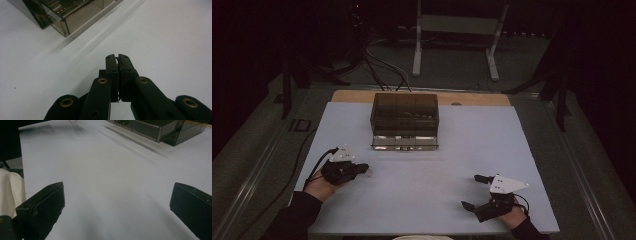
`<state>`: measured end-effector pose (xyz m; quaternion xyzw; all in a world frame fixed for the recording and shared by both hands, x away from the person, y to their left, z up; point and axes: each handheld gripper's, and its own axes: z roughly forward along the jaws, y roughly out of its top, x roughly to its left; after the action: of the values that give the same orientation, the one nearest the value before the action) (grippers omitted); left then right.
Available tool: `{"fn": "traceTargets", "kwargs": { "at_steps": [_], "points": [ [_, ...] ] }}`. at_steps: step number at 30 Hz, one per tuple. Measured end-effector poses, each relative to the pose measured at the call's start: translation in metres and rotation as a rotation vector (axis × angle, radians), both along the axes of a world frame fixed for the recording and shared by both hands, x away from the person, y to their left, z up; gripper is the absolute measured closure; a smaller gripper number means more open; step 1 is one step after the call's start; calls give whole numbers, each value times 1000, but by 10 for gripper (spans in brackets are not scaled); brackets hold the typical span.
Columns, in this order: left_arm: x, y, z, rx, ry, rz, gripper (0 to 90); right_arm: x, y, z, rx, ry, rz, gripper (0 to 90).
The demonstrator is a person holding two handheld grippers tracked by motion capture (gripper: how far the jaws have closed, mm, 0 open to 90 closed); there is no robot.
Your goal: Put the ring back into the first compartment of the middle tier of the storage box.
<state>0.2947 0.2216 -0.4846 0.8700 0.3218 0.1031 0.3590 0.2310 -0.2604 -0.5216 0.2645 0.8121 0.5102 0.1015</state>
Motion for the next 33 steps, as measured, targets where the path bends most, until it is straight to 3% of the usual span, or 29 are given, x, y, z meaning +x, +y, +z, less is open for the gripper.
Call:
{"fn": "traceTargets", "kwargs": {
  "at_steps": [33],
  "points": [
    [4, -22, 19, -37, -25, -72, 900, 0, 0, 0, 0, -3, -1, 0]
  ]
}}
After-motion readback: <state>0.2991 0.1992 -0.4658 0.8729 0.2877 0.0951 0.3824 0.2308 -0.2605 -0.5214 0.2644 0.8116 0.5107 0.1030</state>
